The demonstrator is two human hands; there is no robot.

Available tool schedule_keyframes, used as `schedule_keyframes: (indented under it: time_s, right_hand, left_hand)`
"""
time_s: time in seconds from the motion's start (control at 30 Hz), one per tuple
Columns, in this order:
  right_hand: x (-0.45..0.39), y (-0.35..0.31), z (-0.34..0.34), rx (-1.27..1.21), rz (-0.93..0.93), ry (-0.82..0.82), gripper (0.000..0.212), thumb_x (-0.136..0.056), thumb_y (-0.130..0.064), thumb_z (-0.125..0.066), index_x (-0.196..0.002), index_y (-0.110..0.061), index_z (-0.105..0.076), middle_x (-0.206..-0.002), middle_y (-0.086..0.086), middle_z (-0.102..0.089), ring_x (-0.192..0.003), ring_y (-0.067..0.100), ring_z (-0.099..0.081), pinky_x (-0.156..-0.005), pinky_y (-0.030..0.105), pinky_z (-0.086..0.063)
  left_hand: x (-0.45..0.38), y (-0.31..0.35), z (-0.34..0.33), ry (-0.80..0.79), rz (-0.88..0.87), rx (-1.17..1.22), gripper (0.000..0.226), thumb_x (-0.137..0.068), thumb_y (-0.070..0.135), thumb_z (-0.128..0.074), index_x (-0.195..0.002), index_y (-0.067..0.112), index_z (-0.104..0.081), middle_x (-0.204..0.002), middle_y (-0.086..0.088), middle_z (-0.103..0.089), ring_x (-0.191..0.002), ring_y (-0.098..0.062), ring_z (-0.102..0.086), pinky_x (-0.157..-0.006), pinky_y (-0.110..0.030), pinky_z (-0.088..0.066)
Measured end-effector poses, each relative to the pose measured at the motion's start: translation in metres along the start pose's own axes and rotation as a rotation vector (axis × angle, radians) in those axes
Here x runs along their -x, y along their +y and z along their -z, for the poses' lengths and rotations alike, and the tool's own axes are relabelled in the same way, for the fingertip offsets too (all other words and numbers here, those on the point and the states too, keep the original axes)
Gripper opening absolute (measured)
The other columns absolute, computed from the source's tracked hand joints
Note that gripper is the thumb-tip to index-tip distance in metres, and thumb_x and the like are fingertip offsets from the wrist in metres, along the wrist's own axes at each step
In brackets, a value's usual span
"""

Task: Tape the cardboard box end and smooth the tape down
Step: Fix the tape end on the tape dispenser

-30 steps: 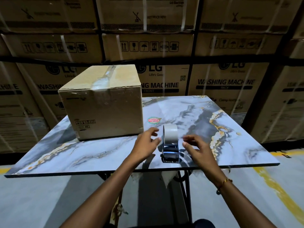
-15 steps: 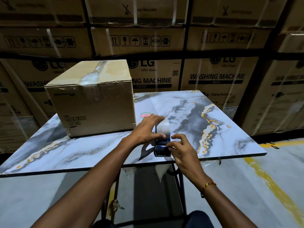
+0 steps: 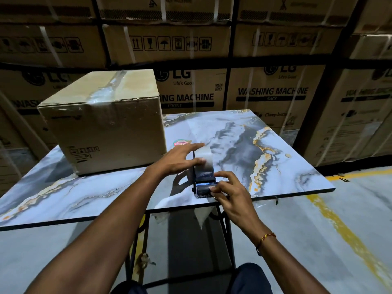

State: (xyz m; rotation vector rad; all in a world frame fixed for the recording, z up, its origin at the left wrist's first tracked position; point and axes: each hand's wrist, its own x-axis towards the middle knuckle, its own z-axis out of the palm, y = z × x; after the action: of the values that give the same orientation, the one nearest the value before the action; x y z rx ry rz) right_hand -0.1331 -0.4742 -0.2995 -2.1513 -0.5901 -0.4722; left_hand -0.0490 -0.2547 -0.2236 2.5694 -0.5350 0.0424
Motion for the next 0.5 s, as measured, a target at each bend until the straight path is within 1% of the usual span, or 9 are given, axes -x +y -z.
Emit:
schedule_keyframes:
  time_s: [0.07,0.2,0.27,0.33,0.4,0.43,0.5]
  right_hand:
    - [0.001,0.0,0.004,-0.025,-0.006,-0.026,0.011,-0.089,-0.005,-0.069,-0.082,-0.013,-0.066,-0.134,-0.011,-0.054,-0.094,0.011,-0.07,-0.081,0.038,-0.06]
    - [0.006,-0.001,0.011,-0.051,0.017,-0.068,0.01,-0.088,-0.006,-0.07,-0.08,-0.01,-0.067,-0.142,-0.006,-0.054,-0.108,0.009,-0.066,-0.089,0.032,-0.056]
    - [0.007,-0.001,0.014,-0.069,0.013,-0.095,0.009,-0.088,-0.004,-0.07,-0.08,-0.008,-0.067,-0.144,-0.004,-0.054,-0.114,0.008,-0.063,-0.092,0.03,-0.055]
    - [0.005,-0.002,0.016,-0.106,-0.023,-0.117,0.008,-0.088,-0.004,-0.07,-0.081,-0.007,-0.068,-0.144,-0.006,-0.053,-0.112,0.004,-0.063,-0.093,0.027,-0.055]
    - [0.005,-0.005,0.018,-0.168,-0.082,-0.123,0.009,-0.09,-0.005,-0.069,-0.082,-0.009,-0.068,-0.142,-0.009,-0.053,-0.104,-0.002,-0.065,-0.089,0.023,-0.054]
    - [0.004,-0.007,0.019,-0.191,-0.107,-0.115,0.01,-0.09,-0.006,-0.068,-0.082,-0.011,-0.068,-0.139,-0.01,-0.054,-0.101,-0.004,-0.065,-0.088,0.022,-0.053]
    - [0.003,-0.012,0.018,-0.222,-0.142,-0.08,0.009,-0.092,-0.008,-0.066,-0.085,-0.013,-0.068,-0.134,-0.009,-0.056,-0.103,0.001,-0.066,-0.088,0.024,-0.054]
  left_hand:
    - [-0.002,-0.003,-0.002,-0.017,0.023,0.048,0.064,-0.092,0.064,-0.047,-0.149,0.038,-0.037,-0.159,0.004,-0.036,-0.144,-0.02,-0.035,-0.117,-0.046,-0.029]
    - [-0.004,-0.001,-0.007,0.001,0.077,0.224,0.053,-0.097,0.057,-0.044,-0.146,0.037,-0.043,-0.155,0.001,-0.042,-0.135,-0.021,-0.044,-0.109,-0.039,-0.034]
    - [-0.005,0.0,-0.011,0.016,0.106,0.3,0.051,-0.097,0.057,-0.043,-0.144,0.036,-0.045,-0.153,-0.001,-0.044,-0.135,-0.022,-0.044,-0.111,-0.041,-0.034]
    - [-0.004,0.002,-0.014,0.032,0.129,0.323,0.05,-0.098,0.057,-0.042,-0.143,0.038,-0.044,-0.153,-0.002,-0.043,-0.137,-0.023,-0.042,-0.11,-0.039,-0.034]
    - [0.001,0.004,-0.015,0.026,0.135,0.328,0.053,-0.097,0.06,-0.041,-0.146,0.042,-0.038,-0.157,0.0,-0.038,-0.142,-0.022,-0.038,-0.11,-0.037,-0.031]
    - [0.004,0.005,-0.016,0.023,0.138,0.321,0.057,-0.095,0.064,-0.04,-0.148,0.045,-0.033,-0.16,0.001,-0.035,-0.144,-0.022,-0.035,-0.113,-0.04,-0.03]
    - [0.012,0.006,-0.016,0.064,0.134,0.224,0.064,-0.093,0.068,-0.04,-0.151,0.046,-0.026,-0.163,0.002,-0.029,-0.148,-0.023,-0.028,-0.118,-0.047,-0.026]
